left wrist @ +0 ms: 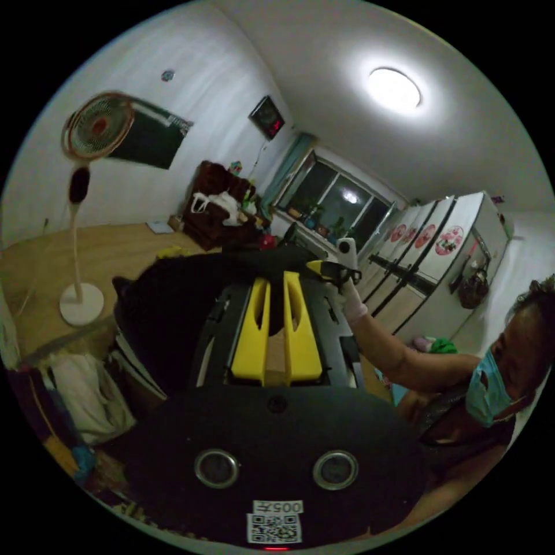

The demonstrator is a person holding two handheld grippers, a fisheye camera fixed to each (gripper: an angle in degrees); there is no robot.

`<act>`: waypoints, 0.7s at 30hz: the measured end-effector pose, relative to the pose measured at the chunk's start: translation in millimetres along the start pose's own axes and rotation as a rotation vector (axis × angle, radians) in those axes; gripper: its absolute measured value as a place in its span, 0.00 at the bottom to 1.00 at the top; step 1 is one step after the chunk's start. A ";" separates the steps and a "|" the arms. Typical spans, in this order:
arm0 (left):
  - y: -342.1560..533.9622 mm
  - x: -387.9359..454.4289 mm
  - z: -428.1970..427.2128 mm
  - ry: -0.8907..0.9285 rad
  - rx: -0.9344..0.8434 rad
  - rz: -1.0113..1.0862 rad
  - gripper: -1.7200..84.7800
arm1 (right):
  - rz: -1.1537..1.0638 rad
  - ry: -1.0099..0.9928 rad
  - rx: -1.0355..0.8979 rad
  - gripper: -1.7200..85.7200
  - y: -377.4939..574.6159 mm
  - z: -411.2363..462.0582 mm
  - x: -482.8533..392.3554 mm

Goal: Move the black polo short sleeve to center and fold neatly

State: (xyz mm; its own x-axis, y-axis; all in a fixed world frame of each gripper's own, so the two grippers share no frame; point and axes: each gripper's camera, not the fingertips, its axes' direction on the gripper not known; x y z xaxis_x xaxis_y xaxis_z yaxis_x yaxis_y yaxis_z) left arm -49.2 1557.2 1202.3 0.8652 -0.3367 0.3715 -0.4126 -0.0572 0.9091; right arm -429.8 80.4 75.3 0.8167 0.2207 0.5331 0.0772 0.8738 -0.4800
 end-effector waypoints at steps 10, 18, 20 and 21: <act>143.2 -115.2 74.5 -0.041 -0.164 -0.450 0.08 | 0.418 0.180 -0.260 0.04 91.9 135.1 101.7; 171.1 -114.8 51.7 -0.010 -0.136 -0.401 0.08 | 0.417 0.161 -0.261 0.05 66.2 191.0 98.6; 181.9 -115.4 48.0 -0.017 -0.152 -0.395 0.08 | 0.421 0.171 -0.270 0.05 61.1 211.1 99.3; 191.2 -115.8 45.3 -0.039 -0.170 -0.386 0.08 | 0.423 0.179 -0.272 0.05 60.2 216.3 99.6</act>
State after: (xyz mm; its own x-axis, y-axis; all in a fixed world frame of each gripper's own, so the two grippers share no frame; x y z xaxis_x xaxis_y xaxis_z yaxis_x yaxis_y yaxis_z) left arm -241.2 1542.7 1324.6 0.9342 -0.3567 -0.0065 -0.0051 -0.0314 0.9995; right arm -467.6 248.7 250.1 0.8914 0.4314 0.1386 -0.1538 0.5757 -0.8030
